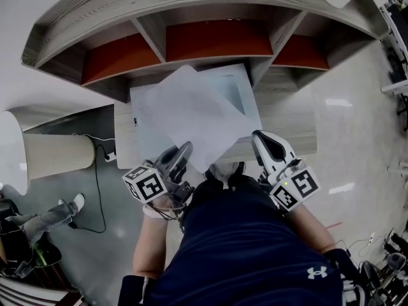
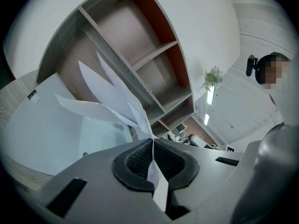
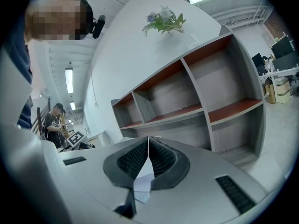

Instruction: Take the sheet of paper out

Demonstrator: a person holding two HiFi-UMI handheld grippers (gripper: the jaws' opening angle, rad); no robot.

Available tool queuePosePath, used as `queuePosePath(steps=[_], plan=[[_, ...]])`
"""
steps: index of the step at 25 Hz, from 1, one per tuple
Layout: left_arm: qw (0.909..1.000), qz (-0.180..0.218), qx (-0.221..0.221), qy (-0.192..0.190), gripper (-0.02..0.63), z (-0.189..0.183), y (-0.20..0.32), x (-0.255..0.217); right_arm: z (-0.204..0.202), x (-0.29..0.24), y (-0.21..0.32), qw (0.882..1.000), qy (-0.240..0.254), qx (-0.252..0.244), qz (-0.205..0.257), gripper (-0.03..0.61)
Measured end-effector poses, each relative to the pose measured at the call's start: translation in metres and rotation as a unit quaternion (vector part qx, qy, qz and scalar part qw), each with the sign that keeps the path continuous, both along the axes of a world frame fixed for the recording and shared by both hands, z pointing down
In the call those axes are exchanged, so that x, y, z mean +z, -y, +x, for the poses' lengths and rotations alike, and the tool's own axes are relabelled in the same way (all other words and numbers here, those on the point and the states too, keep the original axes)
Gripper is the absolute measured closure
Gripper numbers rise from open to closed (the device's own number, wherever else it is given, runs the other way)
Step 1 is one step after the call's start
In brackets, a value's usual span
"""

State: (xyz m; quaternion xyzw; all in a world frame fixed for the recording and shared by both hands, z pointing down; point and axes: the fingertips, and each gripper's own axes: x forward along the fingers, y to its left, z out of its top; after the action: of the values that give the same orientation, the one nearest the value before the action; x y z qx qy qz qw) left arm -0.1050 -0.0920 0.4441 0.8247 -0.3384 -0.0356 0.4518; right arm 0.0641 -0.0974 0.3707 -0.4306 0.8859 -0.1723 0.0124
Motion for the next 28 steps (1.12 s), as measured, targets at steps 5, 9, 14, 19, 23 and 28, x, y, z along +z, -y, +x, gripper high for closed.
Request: queuePosePath(steps=[5, 9, 14, 19, 23, 28], plan=[[1.0000, 0.000, 0.003, 0.000, 0.595, -0.0006, 0.0003, 0.0011, 0.0001, 0.0009, 0.0007, 1.000, 0.000, -0.001, -0.003, 0.565], [1.0000, 0.000, 0.006, 0.001, 0.595, -0.0008, 0.0015, 0.0028, -0.0007, 0.0005, 0.0020, 1.000, 0.002, -0.002, -0.001, 0.565], [1.0000, -0.001, 0.007, 0.002, 0.595, -0.0002, 0.0008, 0.0023, -0.0027, -0.0002, 0.0006, 1.000, 0.000, -0.007, -0.001, 0.565], [1.0000, 0.001, 0.007, 0.003, 0.595, -0.0006, 0.0019, 0.0025, -0.0021, 0.0004, 0.0012, 1.000, -0.001, -0.005, 0.000, 0.565], [1.0000, -0.002, 0.008, 0.002, 0.595, -0.0003, -0.0012, 0.0031, -0.0019, 0.0012, -0.0009, 1.000, 0.000, -0.005, -0.003, 0.565], [1.0000, -0.003, 0.008, 0.001, 0.595, 0.0000, 0.0001, 0.0030, -0.0013, 0.0014, 0.0004, 1.000, 0.001, -0.003, -0.002, 0.565]])
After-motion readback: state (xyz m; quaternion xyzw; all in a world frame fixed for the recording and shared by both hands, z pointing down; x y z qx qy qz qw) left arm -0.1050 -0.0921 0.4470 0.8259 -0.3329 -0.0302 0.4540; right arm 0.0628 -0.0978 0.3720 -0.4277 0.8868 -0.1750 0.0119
